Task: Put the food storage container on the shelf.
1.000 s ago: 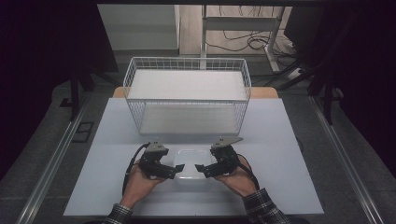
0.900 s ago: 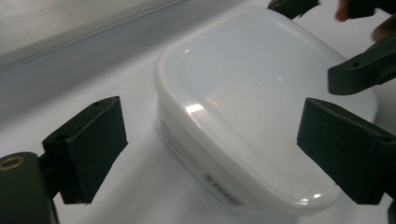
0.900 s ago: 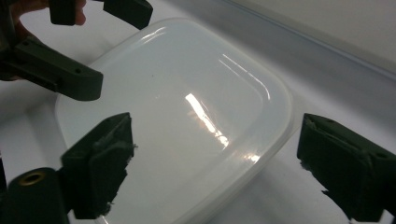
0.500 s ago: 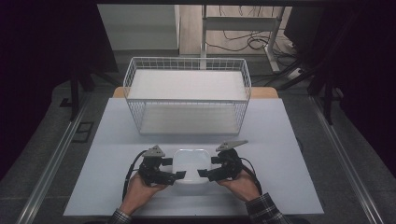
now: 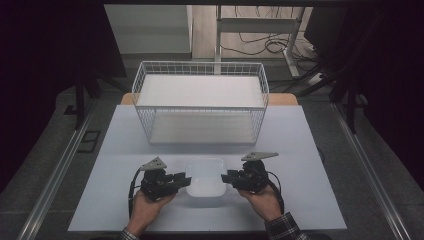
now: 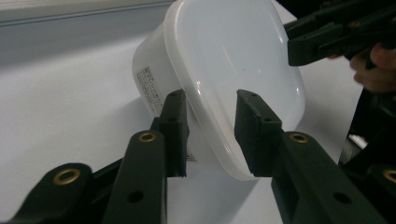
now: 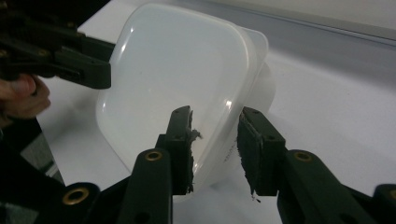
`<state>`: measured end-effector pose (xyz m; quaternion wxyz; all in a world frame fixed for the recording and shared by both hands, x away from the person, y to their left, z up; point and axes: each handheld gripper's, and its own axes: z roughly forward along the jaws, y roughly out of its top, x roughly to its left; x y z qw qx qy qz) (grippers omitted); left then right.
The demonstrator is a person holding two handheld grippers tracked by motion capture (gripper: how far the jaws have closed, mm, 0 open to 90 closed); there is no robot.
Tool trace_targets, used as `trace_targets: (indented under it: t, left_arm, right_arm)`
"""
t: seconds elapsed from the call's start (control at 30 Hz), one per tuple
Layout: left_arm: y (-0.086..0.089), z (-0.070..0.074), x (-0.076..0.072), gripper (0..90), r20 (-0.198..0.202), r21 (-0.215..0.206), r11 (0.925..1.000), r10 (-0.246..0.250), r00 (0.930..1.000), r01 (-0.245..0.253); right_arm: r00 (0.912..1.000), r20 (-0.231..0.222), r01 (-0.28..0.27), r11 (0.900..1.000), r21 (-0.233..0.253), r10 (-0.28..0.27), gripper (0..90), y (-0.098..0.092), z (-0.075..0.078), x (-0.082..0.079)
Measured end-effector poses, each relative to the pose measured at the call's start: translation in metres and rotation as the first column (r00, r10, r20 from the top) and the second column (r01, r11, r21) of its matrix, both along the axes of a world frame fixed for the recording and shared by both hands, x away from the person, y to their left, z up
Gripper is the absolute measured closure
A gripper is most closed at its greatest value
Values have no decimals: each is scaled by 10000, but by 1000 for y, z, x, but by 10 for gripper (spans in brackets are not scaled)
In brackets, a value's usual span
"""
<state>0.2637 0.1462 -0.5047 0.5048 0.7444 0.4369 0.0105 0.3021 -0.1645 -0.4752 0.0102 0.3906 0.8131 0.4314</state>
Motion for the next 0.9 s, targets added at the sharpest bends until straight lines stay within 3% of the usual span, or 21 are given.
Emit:
trace_targets:
  t: [0.07, 0.13, 0.17, 0.27, 0.43, 0.73, 0.9]
  left_arm:
    - [1, 0, 0, 715, 31, -235, 9994, 237, 9997, -236]
    - [0, 1, 0, 784, 360, 80, 9987, 492, 9981, -495]
    - [-1, 1, 1, 786, 239, -24, 9984, 569, 9981, -569]
    - [-2, -1, 3, 786, 330, 4, 9977, 681, 9971, -682]
    - [0, 7, 8, 786, 651, 178, 9968, 770, 9949, -783]
    - [8, 27, 31, 785, 1270, 315, 9936, 1035, 9865, -1083]
    - [11, 28, 52, 783, 1309, 426, 9912, 1189, 9842, -1254]
  right_arm:
    - [9997, 36, 246, 9996, 164, -246, 713, -2, 0, 0]
    - [9987, 266, 434, 9987, 273, -441, 775, -4, 2, -1]
    - [9980, 490, 392, 9991, 160, -400, 778, -2, 2, -2]
    - [9967, 619, 517, 9987, -3, -516, 779, -1, 3, -2]
    - [9943, 915, 546, 9985, 16, -545, 779, 2, 6, 1]
    - [9852, 1641, 487, 9988, 68, -492, 778, 13, 27, 23]
    - [9830, 1741, 591, 9982, 28, -587, 777, 20, 28, 43]
